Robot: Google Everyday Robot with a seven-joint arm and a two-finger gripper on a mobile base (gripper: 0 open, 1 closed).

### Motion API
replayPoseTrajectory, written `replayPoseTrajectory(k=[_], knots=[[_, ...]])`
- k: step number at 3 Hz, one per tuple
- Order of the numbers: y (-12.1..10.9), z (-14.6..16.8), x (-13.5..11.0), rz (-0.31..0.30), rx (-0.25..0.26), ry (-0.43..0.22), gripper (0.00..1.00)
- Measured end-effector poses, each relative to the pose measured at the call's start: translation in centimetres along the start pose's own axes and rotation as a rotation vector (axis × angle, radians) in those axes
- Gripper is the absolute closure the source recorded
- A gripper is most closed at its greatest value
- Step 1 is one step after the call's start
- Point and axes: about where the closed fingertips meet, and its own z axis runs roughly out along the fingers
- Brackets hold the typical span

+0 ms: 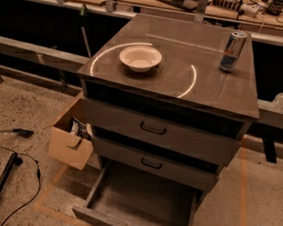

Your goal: Place coke can into bottom drawer

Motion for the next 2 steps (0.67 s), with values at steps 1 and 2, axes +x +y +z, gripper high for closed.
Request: replayPoseTrajectory(k=[1,2], knots=[[4.4,-3.2,2.9,0.034,-0.047,0.055,1.00],[5.4,-2.8,7.9,0.075,-0.065,0.138,1.00]])
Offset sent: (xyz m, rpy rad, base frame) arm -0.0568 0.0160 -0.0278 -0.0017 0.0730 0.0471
